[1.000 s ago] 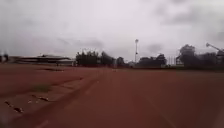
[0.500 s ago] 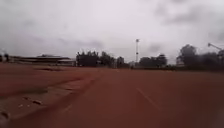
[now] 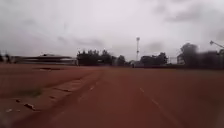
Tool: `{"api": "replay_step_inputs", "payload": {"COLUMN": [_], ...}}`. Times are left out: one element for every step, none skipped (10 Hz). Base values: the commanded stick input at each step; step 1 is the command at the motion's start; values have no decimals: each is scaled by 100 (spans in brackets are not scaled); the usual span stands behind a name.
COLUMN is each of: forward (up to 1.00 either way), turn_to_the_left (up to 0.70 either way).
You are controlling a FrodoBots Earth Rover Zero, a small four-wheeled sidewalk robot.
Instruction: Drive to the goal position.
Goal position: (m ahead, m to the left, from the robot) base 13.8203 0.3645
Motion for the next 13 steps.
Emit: {"api": "replay_step_inputs", "payload": {"forward": [50,50,50,50,50,50,50,50,50,50,50,50,50], "turn_to_the_left": [0,0,0,0,0,0,0,-12,-50,-46,-40,-20,0]}}
